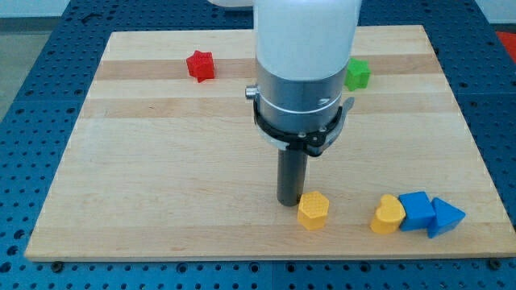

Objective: Push yellow hexagon closer to the yellow heart

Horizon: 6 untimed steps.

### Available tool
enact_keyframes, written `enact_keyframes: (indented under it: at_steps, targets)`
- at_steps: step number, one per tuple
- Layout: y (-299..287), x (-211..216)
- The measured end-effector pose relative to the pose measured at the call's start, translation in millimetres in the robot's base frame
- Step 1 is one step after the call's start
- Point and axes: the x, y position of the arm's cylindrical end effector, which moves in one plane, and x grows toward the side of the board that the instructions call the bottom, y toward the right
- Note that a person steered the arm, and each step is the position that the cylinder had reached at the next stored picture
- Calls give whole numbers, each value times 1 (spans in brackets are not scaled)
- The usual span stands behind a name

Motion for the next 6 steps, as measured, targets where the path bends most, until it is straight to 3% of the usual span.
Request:
enact_keyframes:
  at_steps: [2,6]
  targets:
    - [3,29]
    - [61,29]
